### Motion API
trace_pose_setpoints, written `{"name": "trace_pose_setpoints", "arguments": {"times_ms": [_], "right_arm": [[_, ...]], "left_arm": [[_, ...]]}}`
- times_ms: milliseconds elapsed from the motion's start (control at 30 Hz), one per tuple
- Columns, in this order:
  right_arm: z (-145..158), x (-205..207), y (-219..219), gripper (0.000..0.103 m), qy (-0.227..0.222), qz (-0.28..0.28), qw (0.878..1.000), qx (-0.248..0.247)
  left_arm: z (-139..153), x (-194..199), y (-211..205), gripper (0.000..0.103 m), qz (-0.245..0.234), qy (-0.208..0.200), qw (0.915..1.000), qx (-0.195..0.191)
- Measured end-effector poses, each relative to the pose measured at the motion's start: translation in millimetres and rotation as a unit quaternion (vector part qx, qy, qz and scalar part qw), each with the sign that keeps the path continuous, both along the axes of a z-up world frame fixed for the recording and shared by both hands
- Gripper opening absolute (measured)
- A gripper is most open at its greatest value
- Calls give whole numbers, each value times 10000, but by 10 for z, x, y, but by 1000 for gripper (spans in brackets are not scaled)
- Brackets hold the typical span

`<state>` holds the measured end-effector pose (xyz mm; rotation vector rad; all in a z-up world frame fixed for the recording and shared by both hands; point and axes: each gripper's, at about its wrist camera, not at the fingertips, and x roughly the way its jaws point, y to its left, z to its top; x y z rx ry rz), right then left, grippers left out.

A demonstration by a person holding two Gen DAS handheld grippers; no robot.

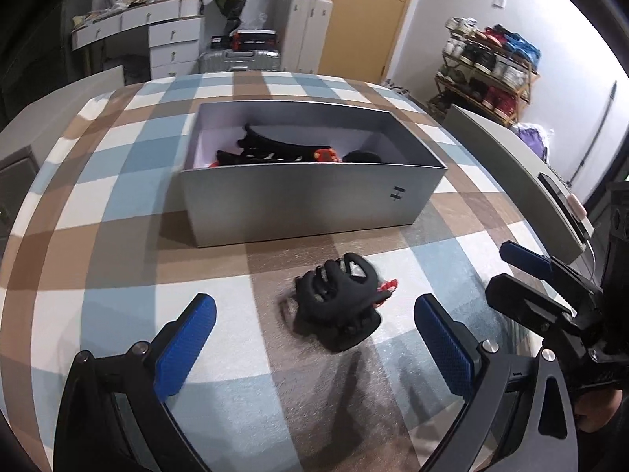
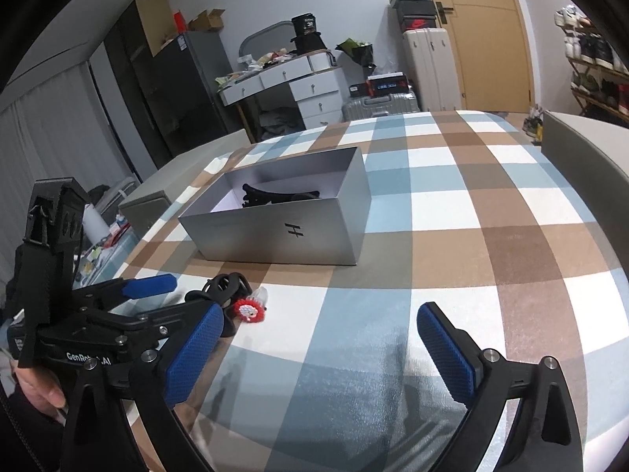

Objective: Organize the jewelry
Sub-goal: 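Withdraw both tools from the box toward the black claw clip, then grasp the black claw clip with the left tool while the right tool grasps the red flower hair tie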

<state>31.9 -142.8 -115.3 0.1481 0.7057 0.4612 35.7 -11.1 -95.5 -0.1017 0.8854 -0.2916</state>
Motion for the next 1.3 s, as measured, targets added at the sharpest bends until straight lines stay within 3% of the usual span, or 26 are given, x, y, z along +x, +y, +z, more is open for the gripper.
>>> {"name": "trace_pose_setpoints", "arguments": {"times_ms": [67, 133, 267, 300, 567, 833, 1033, 1167, 1300], "right_arm": [[-1, -3, -5, 100, -4, 17, 10000, 24], [3, -10, -11, 100, -26, 23, 10000, 44], [0, -8, -15, 100, -14, 23, 10000, 65], [0, -9, -17, 100, -12, 22, 10000, 74], [-7, 5, -12, 100, 19, 47, 9999, 109], [-1, -1, 150, 99, 66, 427, 9991, -15], [-33, 58, 426, 90, 189, 791, 9964, -233], [-87, 145, 621, 76, 376, 1007, 9935, -370], [-148, 229, 768, 68, 579, 1029, 9916, -524]], "left_arm": [[1, 16, -14, 95, -71, 4, 10000, -38], [4, 32, -20, 82, -143, 14, 9999, -75], [-29, 82, -37, 48, -328, 148, 9993, -132], [-34, 85, -37, 46, -381, 172, 9990, -168], [55, 10, 31, 46, -421, 1, 9985, -337], [216, -148, 190, 46, -221, -353, 9984, -376], [266, -249, 377, 46, 58, -550, 9979, -336], [266, -289, 487, 46, 203, -575, 9974, -388], [228, -313, 591, 46, 367, -571, 9969, -409]]}}
